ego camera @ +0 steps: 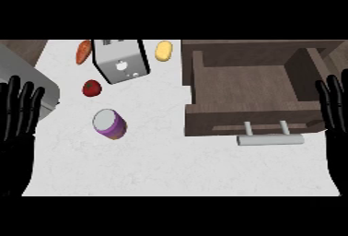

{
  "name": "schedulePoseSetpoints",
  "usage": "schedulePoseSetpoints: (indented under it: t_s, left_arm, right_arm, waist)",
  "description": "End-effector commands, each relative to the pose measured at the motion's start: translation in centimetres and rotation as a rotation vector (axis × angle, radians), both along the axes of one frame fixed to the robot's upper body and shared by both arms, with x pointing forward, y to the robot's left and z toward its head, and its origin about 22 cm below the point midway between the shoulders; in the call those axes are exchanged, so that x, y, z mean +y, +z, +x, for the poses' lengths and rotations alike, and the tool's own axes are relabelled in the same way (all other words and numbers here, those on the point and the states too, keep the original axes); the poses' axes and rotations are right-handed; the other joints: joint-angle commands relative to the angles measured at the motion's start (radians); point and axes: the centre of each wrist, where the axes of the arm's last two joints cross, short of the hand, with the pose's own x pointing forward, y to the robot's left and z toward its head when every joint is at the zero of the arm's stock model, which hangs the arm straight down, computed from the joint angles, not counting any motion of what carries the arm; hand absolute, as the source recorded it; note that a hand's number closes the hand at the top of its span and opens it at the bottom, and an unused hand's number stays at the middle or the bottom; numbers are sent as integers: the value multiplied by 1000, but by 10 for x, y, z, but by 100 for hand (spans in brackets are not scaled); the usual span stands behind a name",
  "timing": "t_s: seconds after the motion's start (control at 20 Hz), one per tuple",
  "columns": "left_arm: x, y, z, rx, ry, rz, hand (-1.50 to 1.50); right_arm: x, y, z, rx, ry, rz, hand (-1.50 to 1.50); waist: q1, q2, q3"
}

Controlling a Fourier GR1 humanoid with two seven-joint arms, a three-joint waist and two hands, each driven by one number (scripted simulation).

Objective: Pick up the can, place it into the drawer and close the drawer

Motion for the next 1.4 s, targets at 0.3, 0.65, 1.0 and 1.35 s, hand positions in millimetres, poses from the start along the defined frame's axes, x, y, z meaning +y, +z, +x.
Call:
schedulePoseSetpoints:
  t_s: [0.3, 0.65, 1.0, 1.35]
  left_arm:
    - [39, -31, 14, 336, -211, -35, -150]
    - [89, 3, 41, 389, -238, -58, -150]
    - [76, -4, 44, 400, -277, -55, -150]
    - [65, -39, 55, 453, -263, -39, -150]
  right_arm:
    - [-5, -35, -9, 303, -121, 98, -150]
    - [-21, -19, -4, 359, -181, 93, -150]
    - [-25, -29, -23, 352, -152, 85, -150]
    - [-22, -42, -5, 337, -180, 101, -150]
  waist:
    - [8, -18, -6]
    - [21, -29, -6]
    - [21, -30, -6]
    - [22, -29, -6]
